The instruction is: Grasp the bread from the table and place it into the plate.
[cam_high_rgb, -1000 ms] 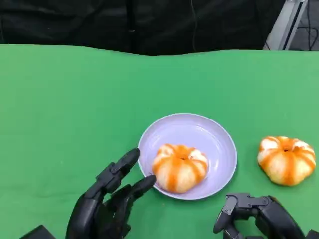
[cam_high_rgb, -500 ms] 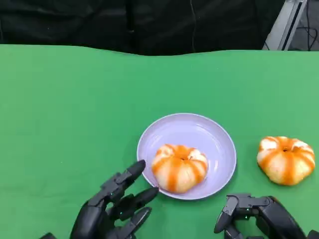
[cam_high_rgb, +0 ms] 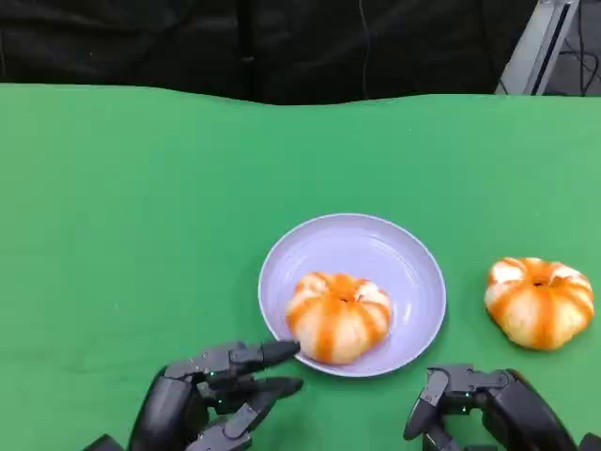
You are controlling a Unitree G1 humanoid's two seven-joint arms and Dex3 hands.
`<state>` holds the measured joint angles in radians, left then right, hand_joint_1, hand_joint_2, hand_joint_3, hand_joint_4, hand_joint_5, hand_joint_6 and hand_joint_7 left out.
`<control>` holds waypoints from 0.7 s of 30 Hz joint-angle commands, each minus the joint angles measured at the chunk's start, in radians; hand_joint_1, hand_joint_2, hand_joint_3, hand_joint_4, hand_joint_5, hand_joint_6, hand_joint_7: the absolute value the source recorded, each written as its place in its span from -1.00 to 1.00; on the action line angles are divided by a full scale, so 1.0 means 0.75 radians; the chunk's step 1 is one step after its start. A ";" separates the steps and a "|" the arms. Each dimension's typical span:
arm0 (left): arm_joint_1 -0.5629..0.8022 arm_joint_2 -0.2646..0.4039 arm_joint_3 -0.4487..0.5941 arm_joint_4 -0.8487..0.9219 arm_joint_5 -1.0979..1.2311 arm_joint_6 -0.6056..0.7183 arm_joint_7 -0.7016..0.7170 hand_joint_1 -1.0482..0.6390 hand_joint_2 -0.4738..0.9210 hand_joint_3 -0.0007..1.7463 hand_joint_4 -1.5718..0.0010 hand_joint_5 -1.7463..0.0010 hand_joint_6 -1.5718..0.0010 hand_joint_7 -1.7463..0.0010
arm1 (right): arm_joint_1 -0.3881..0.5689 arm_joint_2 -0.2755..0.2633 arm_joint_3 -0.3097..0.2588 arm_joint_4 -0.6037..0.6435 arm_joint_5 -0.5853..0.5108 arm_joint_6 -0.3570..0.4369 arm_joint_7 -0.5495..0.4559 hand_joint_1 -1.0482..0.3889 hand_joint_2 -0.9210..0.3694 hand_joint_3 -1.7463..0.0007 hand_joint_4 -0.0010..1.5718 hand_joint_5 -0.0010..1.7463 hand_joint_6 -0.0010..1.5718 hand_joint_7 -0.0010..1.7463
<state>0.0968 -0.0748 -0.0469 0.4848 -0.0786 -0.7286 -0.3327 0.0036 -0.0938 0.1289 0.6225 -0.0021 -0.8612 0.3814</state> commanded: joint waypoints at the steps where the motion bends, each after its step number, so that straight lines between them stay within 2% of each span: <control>1: -0.033 0.024 -0.001 0.059 0.011 -0.043 0.005 0.24 0.75 -0.16 -0.80 0.94 -0.70 0.98 | -0.004 -0.018 -0.010 0.002 0.013 -0.003 0.003 0.26 -0.53 -0.08 0.02 0.70 0.08 0.32; 5: -0.050 0.027 -0.003 0.087 0.006 -0.062 -0.002 0.24 0.71 -0.09 -0.83 0.93 -0.73 0.98 | -0.005 -0.018 -0.010 0.005 0.005 -0.010 -0.002 0.25 -0.53 -0.08 0.03 0.69 0.08 0.32; 6: -0.057 0.028 -0.003 0.095 0.004 -0.066 -0.004 0.23 0.70 -0.09 -0.86 0.82 -0.79 0.95 | -0.006 -0.018 -0.010 0.008 0.004 -0.015 -0.003 0.25 -0.53 -0.08 0.03 0.69 0.08 0.32; 8: -0.065 0.029 -0.004 0.105 0.002 -0.072 -0.007 0.22 0.70 -0.08 -0.56 0.22 -0.82 0.93 | -0.007 -0.018 -0.010 0.011 0.003 -0.020 -0.004 0.25 -0.53 -0.08 0.03 0.70 0.08 0.32; 9: -0.066 0.029 -0.004 0.108 0.001 -0.075 -0.006 0.22 0.70 -0.08 -0.45 0.03 -0.82 0.92 | -0.007 -0.018 -0.010 0.012 0.003 -0.020 -0.004 0.25 -0.53 -0.08 0.03 0.70 0.08 0.32; 12: -0.068 0.030 -0.003 0.114 0.014 -0.086 0.009 0.22 0.70 -0.08 -0.38 -0.10 -0.82 0.91 | -0.007 -0.018 -0.010 0.014 0.006 -0.020 0.000 0.25 -0.53 -0.08 0.03 0.70 0.08 0.33; 13: -0.068 0.028 -0.001 0.113 0.035 -0.092 0.031 0.22 0.63 0.03 -0.33 -0.31 -0.82 0.77 | -0.005 -0.019 -0.010 0.010 0.011 -0.012 0.005 0.25 -0.53 -0.08 0.03 0.70 0.08 0.33; 15: -0.068 0.023 -0.002 0.111 0.059 -0.095 0.059 0.21 0.50 0.23 -0.23 -0.65 -0.43 -0.05 | 0.000 -0.022 -0.009 0.000 0.012 -0.003 0.006 0.25 -0.53 -0.08 0.03 0.69 0.08 0.32; 16: -0.068 0.022 -0.003 0.110 0.063 -0.094 0.064 0.21 0.48 0.26 -0.22 -0.70 -0.36 -0.20 | 0.001 -0.023 -0.010 -0.002 0.011 -0.001 0.006 0.25 -0.53 -0.08 0.03 0.69 0.08 0.32; 18: -0.068 0.022 -0.005 0.110 0.068 -0.095 0.071 0.21 0.47 0.28 -0.20 -0.74 -0.29 -0.33 | 0.001 -0.023 -0.010 -0.003 0.010 -0.001 0.005 0.25 -0.53 -0.08 0.03 0.69 0.08 0.32; 21: -0.066 0.023 -0.017 0.110 0.066 -0.086 0.061 0.20 0.47 0.29 -0.17 -0.81 -0.24 -0.42 | 0.002 -0.022 -0.010 -0.003 0.012 0.003 0.006 0.27 -0.53 -0.08 0.04 0.68 0.08 0.31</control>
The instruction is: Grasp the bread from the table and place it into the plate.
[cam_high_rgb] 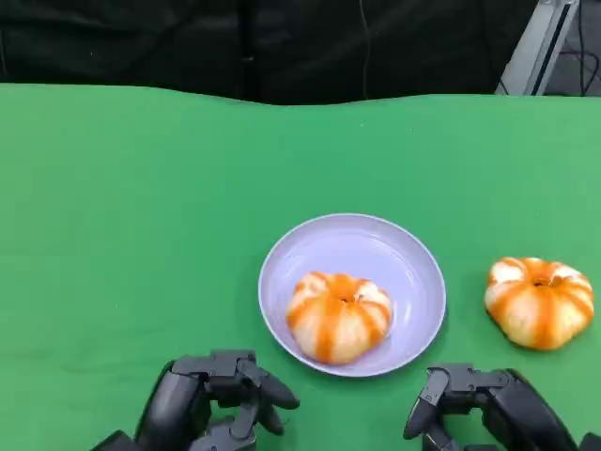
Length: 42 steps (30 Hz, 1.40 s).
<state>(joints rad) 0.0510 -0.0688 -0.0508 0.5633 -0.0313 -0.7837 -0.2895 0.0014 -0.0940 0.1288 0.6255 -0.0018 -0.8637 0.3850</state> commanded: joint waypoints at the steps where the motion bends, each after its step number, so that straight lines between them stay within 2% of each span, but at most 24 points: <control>1: -0.004 0.016 -0.016 0.006 0.001 -0.010 0.000 0.20 0.46 0.29 -0.16 -0.83 -0.23 -0.44 | 0.006 -0.022 -0.010 -0.007 0.012 0.008 0.001 0.27 -0.54 -0.08 0.04 0.68 0.08 0.31; 42: -0.011 0.025 -0.058 -0.010 0.043 0.020 0.036 0.19 0.46 0.29 -0.11 -0.81 -0.18 -0.46 | -0.003 -0.026 -0.014 0.003 0.017 -0.006 0.009 0.27 -0.55 -0.06 0.02 0.68 0.08 0.30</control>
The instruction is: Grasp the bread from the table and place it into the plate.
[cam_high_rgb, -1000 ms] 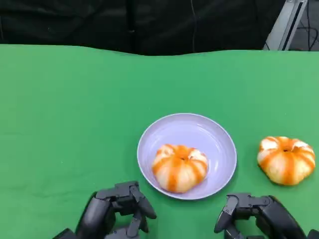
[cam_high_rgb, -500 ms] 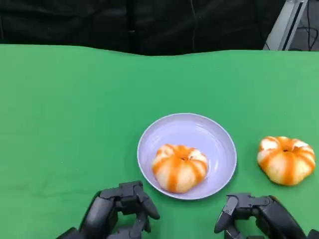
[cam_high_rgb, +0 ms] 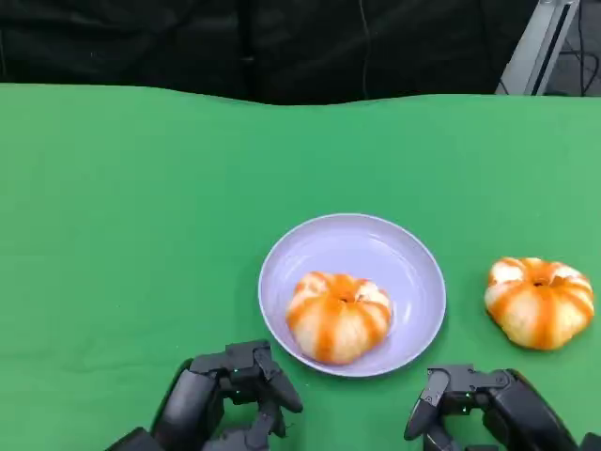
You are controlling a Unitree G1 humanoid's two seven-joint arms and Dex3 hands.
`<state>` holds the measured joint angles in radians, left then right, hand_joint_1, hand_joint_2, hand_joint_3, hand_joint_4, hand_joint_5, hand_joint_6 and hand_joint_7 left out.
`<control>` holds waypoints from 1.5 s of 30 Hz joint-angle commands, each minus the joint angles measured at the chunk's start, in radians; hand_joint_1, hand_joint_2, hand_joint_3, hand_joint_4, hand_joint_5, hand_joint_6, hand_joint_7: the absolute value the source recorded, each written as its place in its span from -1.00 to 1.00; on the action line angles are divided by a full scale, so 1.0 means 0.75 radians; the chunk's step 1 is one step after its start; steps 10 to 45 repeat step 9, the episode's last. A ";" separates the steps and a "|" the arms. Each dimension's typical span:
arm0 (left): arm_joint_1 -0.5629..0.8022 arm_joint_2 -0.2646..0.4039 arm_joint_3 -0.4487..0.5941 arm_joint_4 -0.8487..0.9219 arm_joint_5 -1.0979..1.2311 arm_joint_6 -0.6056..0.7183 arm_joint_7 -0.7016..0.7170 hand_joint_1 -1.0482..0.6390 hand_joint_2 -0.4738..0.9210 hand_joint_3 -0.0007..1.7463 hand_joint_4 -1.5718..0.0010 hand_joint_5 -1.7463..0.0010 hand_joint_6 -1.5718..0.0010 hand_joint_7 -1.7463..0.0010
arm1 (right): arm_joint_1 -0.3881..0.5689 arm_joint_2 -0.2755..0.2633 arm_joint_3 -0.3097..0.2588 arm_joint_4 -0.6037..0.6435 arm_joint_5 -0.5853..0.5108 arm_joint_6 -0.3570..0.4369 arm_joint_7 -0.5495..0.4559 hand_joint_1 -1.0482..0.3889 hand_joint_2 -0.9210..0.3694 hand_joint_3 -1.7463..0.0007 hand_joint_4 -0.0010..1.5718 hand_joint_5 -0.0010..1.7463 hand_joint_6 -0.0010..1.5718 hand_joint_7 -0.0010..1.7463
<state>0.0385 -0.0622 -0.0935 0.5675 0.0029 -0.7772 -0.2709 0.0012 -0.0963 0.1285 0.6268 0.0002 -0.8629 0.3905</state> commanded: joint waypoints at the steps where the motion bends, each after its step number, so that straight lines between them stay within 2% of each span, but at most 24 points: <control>1: 0.006 0.016 -0.002 -0.016 -0.003 0.011 0.011 0.19 0.46 0.29 -0.11 -0.81 -0.18 -0.46 | -0.002 -0.023 -0.013 0.002 0.014 -0.007 0.002 0.27 -0.56 -0.06 0.02 0.68 0.08 0.30; 7: 0.022 -0.001 -0.017 -0.025 0.013 -0.011 0.027 0.18 0.48 0.29 -0.11 -0.81 -0.18 -0.45 | 0.008 -0.046 -0.034 -0.027 0.069 0.010 0.038 0.27 -0.55 -0.07 0.03 0.69 0.08 0.32; 45: 0.023 0.000 -0.019 -0.026 0.012 -0.009 0.029 0.17 0.48 0.29 -0.11 -0.81 -0.18 -0.45 | 0.010 -0.046 -0.034 -0.031 0.071 0.014 0.041 0.28 -0.55 -0.07 0.03 0.69 0.08 0.33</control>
